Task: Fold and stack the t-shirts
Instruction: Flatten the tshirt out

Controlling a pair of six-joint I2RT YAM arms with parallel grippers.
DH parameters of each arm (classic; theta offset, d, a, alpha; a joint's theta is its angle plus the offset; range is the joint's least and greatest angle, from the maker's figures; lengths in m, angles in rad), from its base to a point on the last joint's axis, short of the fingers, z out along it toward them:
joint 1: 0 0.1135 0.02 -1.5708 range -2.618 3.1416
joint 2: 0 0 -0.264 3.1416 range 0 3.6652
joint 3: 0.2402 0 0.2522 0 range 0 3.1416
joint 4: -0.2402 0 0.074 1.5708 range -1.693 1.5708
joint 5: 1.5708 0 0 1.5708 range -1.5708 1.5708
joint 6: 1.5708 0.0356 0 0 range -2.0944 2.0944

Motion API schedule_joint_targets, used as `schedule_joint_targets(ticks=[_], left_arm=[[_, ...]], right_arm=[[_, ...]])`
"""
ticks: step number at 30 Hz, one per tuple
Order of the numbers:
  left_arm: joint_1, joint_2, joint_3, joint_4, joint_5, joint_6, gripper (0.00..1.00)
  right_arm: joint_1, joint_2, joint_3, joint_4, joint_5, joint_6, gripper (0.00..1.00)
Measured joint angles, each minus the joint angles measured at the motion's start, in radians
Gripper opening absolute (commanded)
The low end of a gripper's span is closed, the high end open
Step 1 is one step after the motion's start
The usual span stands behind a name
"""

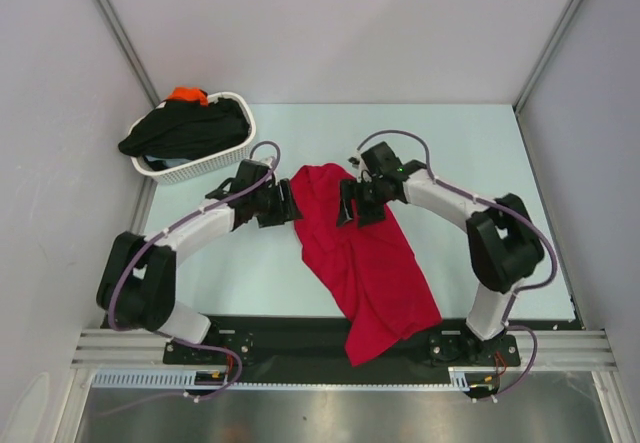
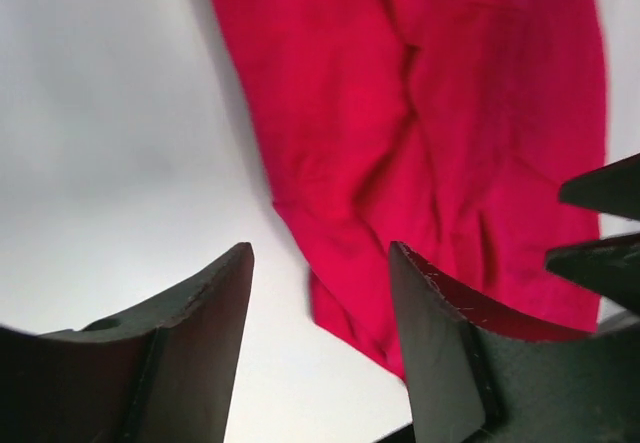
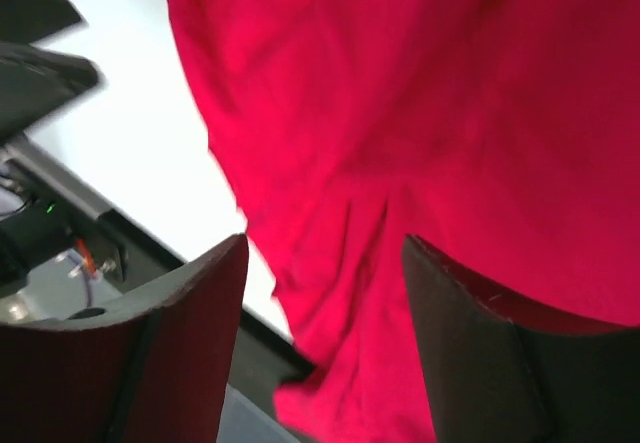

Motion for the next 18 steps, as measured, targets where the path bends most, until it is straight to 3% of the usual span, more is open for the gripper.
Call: schedule_joint_targets(ticks=[1, 2, 4, 9, 18], left_arm=[[0.008, 0.027, 0.002, 0.011, 0.003, 0.0, 0.59], [0.019, 0.063, 0.005, 0.016, 0.007, 0.001, 0.5], [0.038, 0.122, 0.023, 0.023, 0.019, 0.006, 0.46], [0.076, 0.253, 0.098, 0.057, 0.051, 0.01, 0.52], [0.082, 0.389, 0.196, 0.08, 0.099, 0.012, 0.51]], right_arm=[[0.006, 0.033, 0.034, 0.003, 0.012, -0.004, 0.62], [0.007, 0.085, 0.094, -0.011, 0.027, -0.011, 0.53], [0.002, 0.162, 0.18, -0.019, 0.048, -0.016, 0.5], [-0.003, 0.334, 0.371, -0.071, 0.084, -0.037, 0.54], [0.0, 0.41, 0.409, -0.134, 0.112, -0.038, 0.51]])
